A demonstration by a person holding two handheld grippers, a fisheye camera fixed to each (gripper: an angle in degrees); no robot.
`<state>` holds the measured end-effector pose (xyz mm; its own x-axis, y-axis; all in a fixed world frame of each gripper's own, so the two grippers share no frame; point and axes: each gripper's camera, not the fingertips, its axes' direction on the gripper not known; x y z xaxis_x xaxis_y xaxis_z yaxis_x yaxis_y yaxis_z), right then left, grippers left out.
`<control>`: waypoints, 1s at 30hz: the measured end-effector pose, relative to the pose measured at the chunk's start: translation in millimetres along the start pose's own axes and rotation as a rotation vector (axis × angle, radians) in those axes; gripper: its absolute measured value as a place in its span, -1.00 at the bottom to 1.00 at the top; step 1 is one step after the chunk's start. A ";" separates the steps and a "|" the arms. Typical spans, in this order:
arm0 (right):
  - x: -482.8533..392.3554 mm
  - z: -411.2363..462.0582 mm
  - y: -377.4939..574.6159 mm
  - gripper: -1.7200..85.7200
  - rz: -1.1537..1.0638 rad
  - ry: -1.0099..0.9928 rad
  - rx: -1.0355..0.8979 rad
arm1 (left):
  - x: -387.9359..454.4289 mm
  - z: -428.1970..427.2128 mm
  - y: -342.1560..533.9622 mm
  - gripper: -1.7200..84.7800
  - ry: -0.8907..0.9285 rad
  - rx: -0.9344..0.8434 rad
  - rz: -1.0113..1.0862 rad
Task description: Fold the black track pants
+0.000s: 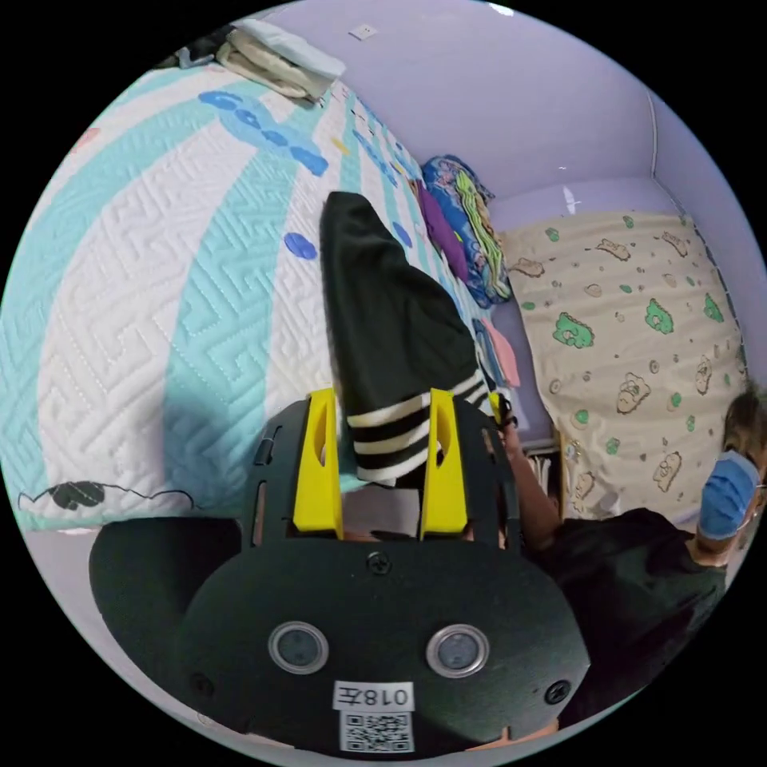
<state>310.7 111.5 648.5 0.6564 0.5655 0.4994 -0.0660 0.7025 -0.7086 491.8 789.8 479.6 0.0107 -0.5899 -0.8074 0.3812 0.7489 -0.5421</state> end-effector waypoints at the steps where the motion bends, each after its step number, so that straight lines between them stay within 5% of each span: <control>1: -1.7 -0.2 -0.8 -0.59 -0.003 0.010 0.000 | -4.9 7.6 -0.3 -0.58 0.026 -0.049 0.010; 12: 6.7 -1.1 -23.9 -0.58 0.014 -0.125 0.005 | -93.3 45.9 2.6 -0.56 0.401 0.041 -0.099; 22: -14.7 -4.9 -37.2 -0.57 0.000 0.084 -0.005 | -101.3 75.0 -32.3 -0.62 0.222 -0.109 -0.067; 30: -4.0 33.0 -51.2 -0.58 0.025 -0.024 -0.052 | -109.5 69.5 -43.7 -0.72 0.287 -0.099 -0.027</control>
<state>286.7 87.5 699.2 0.6365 0.5935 0.4926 -0.0428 0.6649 -0.7457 538.3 800.6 607.9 -0.2652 -0.5111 -0.8176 0.2861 0.7680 -0.5730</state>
